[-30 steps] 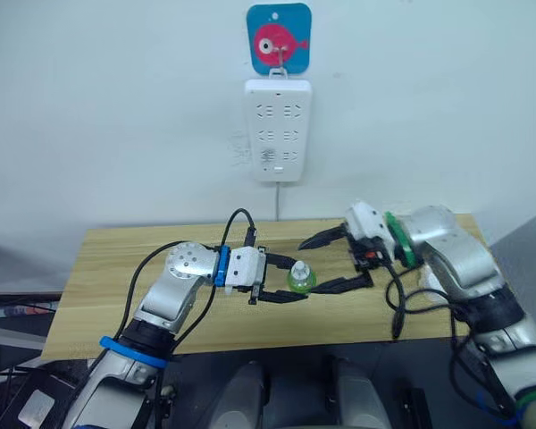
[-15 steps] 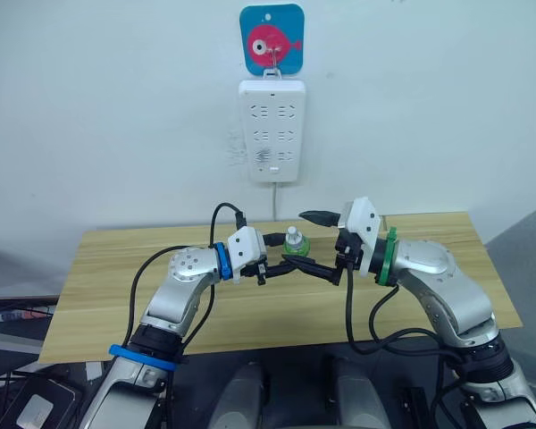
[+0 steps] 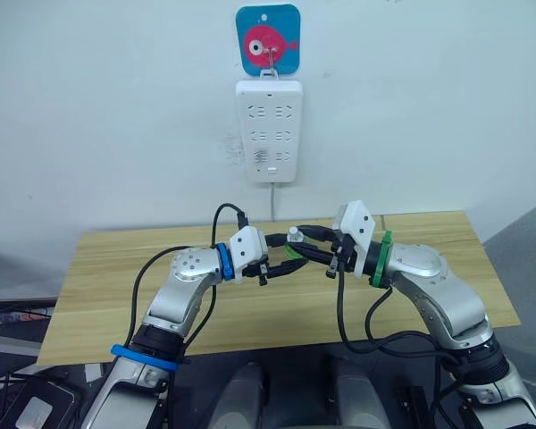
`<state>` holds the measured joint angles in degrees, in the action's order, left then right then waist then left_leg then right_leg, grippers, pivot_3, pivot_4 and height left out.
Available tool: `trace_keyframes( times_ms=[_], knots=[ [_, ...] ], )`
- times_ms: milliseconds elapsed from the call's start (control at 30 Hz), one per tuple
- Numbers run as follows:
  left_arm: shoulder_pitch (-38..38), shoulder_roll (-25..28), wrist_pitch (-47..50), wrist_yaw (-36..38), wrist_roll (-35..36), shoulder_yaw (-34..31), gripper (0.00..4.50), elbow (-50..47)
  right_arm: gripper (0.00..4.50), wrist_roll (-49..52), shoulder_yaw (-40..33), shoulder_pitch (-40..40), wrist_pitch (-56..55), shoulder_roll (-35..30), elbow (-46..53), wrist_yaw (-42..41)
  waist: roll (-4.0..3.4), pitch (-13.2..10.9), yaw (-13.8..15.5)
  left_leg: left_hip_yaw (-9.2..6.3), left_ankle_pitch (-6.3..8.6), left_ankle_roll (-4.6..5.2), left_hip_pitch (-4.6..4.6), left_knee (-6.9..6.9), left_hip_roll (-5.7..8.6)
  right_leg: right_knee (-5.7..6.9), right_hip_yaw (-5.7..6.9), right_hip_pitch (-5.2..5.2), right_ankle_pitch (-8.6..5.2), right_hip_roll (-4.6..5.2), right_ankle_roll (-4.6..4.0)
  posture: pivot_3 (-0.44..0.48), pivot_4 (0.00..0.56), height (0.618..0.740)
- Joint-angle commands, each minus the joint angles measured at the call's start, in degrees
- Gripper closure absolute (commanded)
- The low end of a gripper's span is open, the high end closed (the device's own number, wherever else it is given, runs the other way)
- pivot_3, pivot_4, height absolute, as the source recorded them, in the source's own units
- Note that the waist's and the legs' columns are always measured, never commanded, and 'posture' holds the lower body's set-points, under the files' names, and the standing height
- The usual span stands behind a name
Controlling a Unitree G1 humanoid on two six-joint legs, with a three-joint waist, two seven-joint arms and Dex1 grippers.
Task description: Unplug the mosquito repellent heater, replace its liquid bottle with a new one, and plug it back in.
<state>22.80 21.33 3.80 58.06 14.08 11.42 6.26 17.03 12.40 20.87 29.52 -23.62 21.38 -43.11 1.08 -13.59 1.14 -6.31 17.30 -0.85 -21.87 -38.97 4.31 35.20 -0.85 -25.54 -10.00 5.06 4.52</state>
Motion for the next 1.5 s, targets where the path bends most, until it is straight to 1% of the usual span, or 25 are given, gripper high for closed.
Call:
trace_keyframes(
  times_ms=[33, 67, 133, 200, 267, 333, 400, 467, 533, 600, 633, 767, 833, 867, 933, 1000, 1133, 1233, 1300, 1500],
  knots=[
    [-0.04, 0.10, -0.08, -0.19, 0.29, -0.09, 2.30, -3.33, 3.51, 2.11, 0.06, 0.47, -0.42, -0.97, 0.76, -2.95, 0.00, 0.00, 0.01, 0.00, 0.00, 0.00, 0.00, 0.00, 0.00, 0.00, 0.01, 0.00, 0.00, 0.00, 0.00, 0.071, 0.190, 0.740],
    [-0.05, 0.13, -0.08, -0.11, 0.32, -0.08, 2.30, -3.37, 3.51, 2.45, 0.00, 0.67, -0.44, -1.26, 0.64, -3.70, 0.00, 0.00, 0.01, 0.00, 0.00, 0.00, 0.00, 0.00, 0.00, 0.00, 0.00, 0.00, 0.00, 0.00, 0.00, 0.071, 0.190, 0.740],
    [-0.03, 0.71, -0.21, 1.66, 0.80, 0.53, 2.30, -4.09, 3.51, 5.38, -0.25, 2.25, 0.02, -3.06, 0.15, -8.85, 0.00, 0.00, 0.01, 0.00, 0.00, 0.00, 0.00, 0.00, 0.00, 0.00, 0.00, 0.00, 0.00, 0.00, 0.00, 0.077, 0.194, 0.740],
    [-0.55, 2.23, 0.31, 5.71, 2.19, 1.98, 2.30, -6.88, 3.51, 7.23, 0.95, 5.47, -2.34, -5.94, -2.14, -17.44, 0.00, 0.00, 0.01, 0.01, 0.00, 0.00, -0.01, 0.00, 0.00, 0.00, 0.01, 0.01, 0.00, 0.00, 0.00, 0.088, 0.198, 0.740],
    [-1.07, 3.21, 0.95, 8.05, 3.18, 2.84, 2.30, -8.78, 3.51, 7.63, 2.12, 7.73, -4.45, -7.37, -4.65, -22.94, 0.00, 0.00, 0.01, 0.02, 0.00, 0.01, 0.01, 0.01, 0.00, -0.02, 0.02, 0.03, 0.00, -0.02, 0.00, 0.099, 0.201, 0.740],
    [-2.31, 5.27, 1.44, 11.98, 4.55, 4.07, 2.30, -12.01, 3.51, 7.90, 3.82, 10.84, -6.91, -7.65, -8.09, -29.41, 0.00, 0.00, -0.14, 0.02, 0.01, 0.01, 0.04, 0.02, -0.01, -0.04, 0.03, 0.04, 0.00, -0.06, 0.00, 0.105, 0.201, 0.740],
    [-3.15, 7.45, 1.93, 15.78, 5.76, 4.93, 2.30, -14.47, 3.51, 9.10, 5.60, 13.56, -6.81, -7.46, -10.52, -35.21, -0.01, 0.00, -0.27, 0.02, 0.01, 0.01, 0.05, 0.03, -0.02, -0.04, 0.03, 0.04, -0.01, -0.09, -0.01, 0.117, 0.198, 0.740],
    [-3.38, 8.42, 1.96, 17.34, 6.19, 5.23, 2.30, -15.20, 3.51, 9.34, 6.31, 14.76, -6.99, -7.23, -11.94, -37.87, 0.00, 0.00, -0.10, -0.02, 0.01, 0.01, 0.03, 0.03, -0.04, -0.04, 0.04, 0.04, -0.01, -0.08, -0.02, 0.132, 0.198, 0.740],
    [-3.69, 9.16, 1.68, 18.69, 6.39, 5.29, 2.30, -15.39, 3.51, 8.74, 6.22, 16.44, -7.59, -6.36, -14.06, -38.65, 0.00, 0.00, 0.14, -0.03, 0.01, 0.01, 0.03, 0.02, -0.04, -0.04, 0.03, 0.04, -0.01, -0.02, -0.01, 0.139, 0.194, 0.740],
    [-4.01, 9.63, 1.53, 19.50, 6.50, 5.27, 2.30, -15.59, 2.74, 8.26, 5.65, 17.83, -8.12, -5.45, -15.75, -38.61, 0.00, 0.00, 0.20, -0.06, 0.01, 0.01, 0.03, 0.00, -0.04, -0.04, 0.04, 0.06, -0.01, -0.02, -0.01, 0.139, 0.193, 0.740],
    [-4.04, 9.70, 1.41, 19.55, 6.53, 5.16, 2.30, -15.41, 2.46, 8.43, 5.08, 18.31, -7.93, -5.56, -16.44, -38.78, 0.00, 0.00, 0.22, -0.06, 0.00, 0.01, 0.03, 0.00, -0.04, -0.03, 0.03, 0.05, -0.01, -0.01, -0.01, 0.139, 0.193, 0.740],
    [-4.67, 9.07, 0.08, 17.87, 5.76, 4.31, 2.30, -13.52, 1.03, 8.31, 2.40, 16.73, -8.31, -9.52, -17.11, -40.13, 0.00, 0.00, 0.49, -0.10, 0.00, 0.01, 0.00, -0.02, -0.02, -0.03, 0.05, 0.06, -0.01, 0.04, -0.01, 0.130, 0.189, 0.740],
    [-5.15, 9.11, -0.15, 17.30, 5.54, 3.85, 2.30, -12.60, 0.31, 8.20, 1.43, 15.53, -8.37, -11.72, -16.84, -40.16, 0.00, 0.00, 0.57, -0.10, 0.00, 0.01, -0.01, -0.02, 0.00, -0.05, 0.06, 0.06, -0.01, 0.06, -0.01, 0.118, 0.192, 0.740],
    [-5.23, 9.11, -0.50, 16.89, 5.30, 3.47, 2.30, -11.84, 0.03, 7.85, 0.92, 14.66, -8.88, -12.72, -16.49, -39.79, 0.00, 0.00, 0.49, -0.09, 0.00, 0.01, -0.01, -0.02, 0.00, -0.05, 0.05, 0.06, -0.01, 0.06, -0.01, 0.110, 0.191, 0.740],
    [-5.09, 9.00, -0.67, 15.72, 5.09, 2.46, 2.30, -10.39, 0.01, 7.27, -0.27, 12.35, -9.32, -14.59, -15.04, -38.48, 0.00, 0.00, 0.35, -0.07, 0.00, 0.01, 0.00, -0.01, -0.01, -0.04, 0.06, 0.06, -0.01, 0.05, -0.01, 0.101, 0.188, 0.740],
    [-4.21, 8.68, -0.57, 14.28, 5.05, 1.48, 2.30, -8.74, 0.01, 6.82, -1.85, 9.94, -8.93, -15.27, -12.99, -35.42, 0.00, 0.00, 0.34, -0.06, 0.00, 0.01, 0.02, 0.00, -0.02, -0.01, 0.07, 0.05, -0.01, 0.01, -0.01, 0.098, 0.188, 0.740],
    [-1.55, 7.57, -0.64, 11.32, 4.75, -0.21, 2.30, -5.26, 0.01, 7.19, -3.37, 4.33, -4.89, -13.45, -4.68, -25.98, 0.00, 0.00, 0.27, -0.02, 0.00, 0.00, 0.01, -0.02, -0.05, 0.06, 0.01, 0.01, -0.01, 0.03, -0.01, 0.088, 0.189, 0.740],
    [-0.84, 7.38, -1.37, 11.19, 4.48, -0.31, 2.30, -4.11, 0.01, 4.94, -2.15, 3.12, -4.17, -9.86, -1.00, -18.59, 0.00, 0.01, 0.12, 0.01, 0.00, 0.00, 0.02, -0.02, -0.04, 0.06, -0.02, 0.00, -0.01, 0.03, -0.01, 0.082, 0.190, 0.740],
    [-0.57, 7.61, -2.13, 12.08, 4.20, 0.12, 2.30, -3.42, 0.01, 2.64, -0.10, 3.47, -5.00, -7.27, -0.25, -15.27, 0.00, 0.01, 0.14, 0.02, 0.00, 0.00, 0.02, -0.02, -0.04, 0.06, -0.04, -0.02, 0.00, 0.03, -0.01, 0.078, 0.192, 0.740],
    [0.42, 7.18, -2.91, 13.72, 3.68, 0.73, 2.30, -2.12, 0.01, 0.67, 3.61, 6.49, -3.71, 2.08, -2.29, -7.56, 0.00, 0.01, 0.05, 0.01, 0.00, 0.00, 0.01, -0.02, -0.02, 0.07, -0.02, -0.03, -0.01, 0.02, -0.01, 0.070, 0.191, 0.740]
  ],
)
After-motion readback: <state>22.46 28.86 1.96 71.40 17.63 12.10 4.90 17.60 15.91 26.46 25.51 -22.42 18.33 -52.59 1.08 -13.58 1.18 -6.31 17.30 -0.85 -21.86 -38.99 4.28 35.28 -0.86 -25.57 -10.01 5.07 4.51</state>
